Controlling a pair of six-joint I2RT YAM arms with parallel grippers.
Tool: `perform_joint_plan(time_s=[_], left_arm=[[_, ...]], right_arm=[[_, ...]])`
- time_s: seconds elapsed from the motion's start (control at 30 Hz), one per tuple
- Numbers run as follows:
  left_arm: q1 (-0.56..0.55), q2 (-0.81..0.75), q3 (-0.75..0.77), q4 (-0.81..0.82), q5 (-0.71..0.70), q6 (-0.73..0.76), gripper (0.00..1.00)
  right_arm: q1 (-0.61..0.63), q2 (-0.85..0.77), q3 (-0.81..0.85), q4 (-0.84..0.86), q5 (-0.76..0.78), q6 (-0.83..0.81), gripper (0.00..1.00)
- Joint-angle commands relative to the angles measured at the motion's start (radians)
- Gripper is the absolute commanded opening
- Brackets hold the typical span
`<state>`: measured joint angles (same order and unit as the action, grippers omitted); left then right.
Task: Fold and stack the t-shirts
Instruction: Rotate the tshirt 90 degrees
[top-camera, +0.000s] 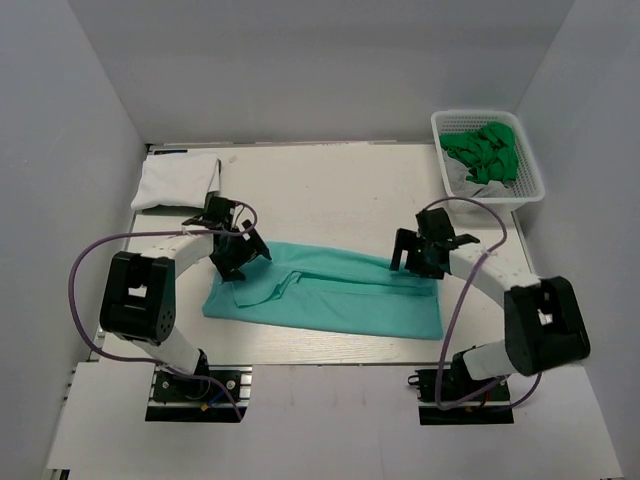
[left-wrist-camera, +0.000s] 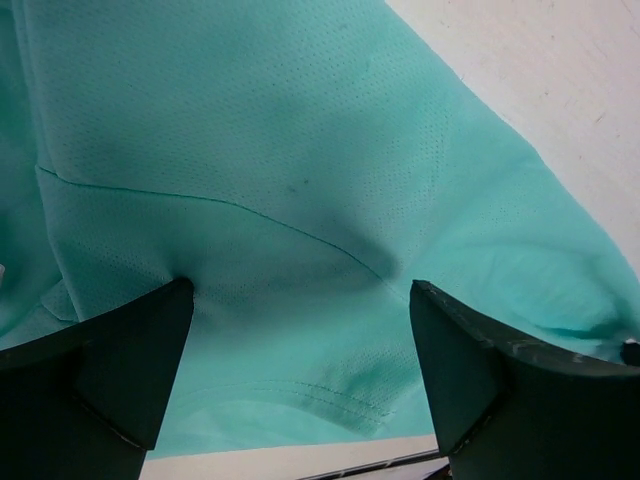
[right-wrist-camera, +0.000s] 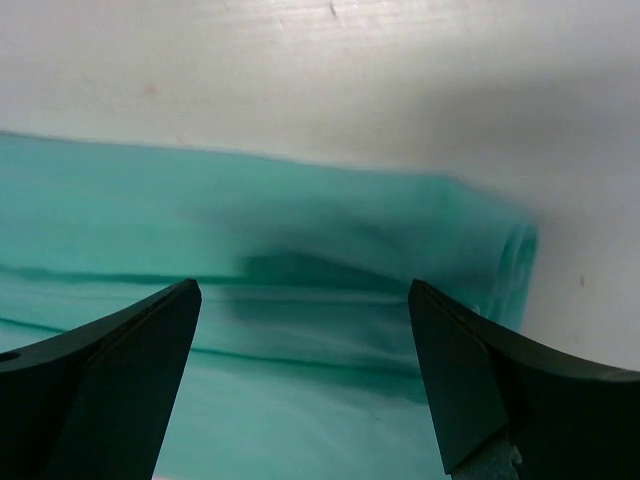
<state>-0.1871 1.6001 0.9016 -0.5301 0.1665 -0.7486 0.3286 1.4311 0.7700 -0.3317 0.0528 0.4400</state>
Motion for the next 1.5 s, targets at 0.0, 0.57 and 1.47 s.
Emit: perform_joint_plan(time_s=[0.0,0.57,1.47], left_arm=[[0.006,0.043,0.002,-0.016,-0.087,0.012,1.0],[0.006,0.241,0.203,-0.061,-0.108,0.051,1.0],[-0.152,1.29,1.563,0.631,0.274,-0.118,1.0]], right_arm=[[0.003,-0.11,-0.069,-0.095,0.016,0.083,0.9],[0.004,-0.198,0.049,-0.109,-0.073,-0.009,0.9],[0.256,0.12,0.16,0.016,-0.22,-0.258,0.9]])
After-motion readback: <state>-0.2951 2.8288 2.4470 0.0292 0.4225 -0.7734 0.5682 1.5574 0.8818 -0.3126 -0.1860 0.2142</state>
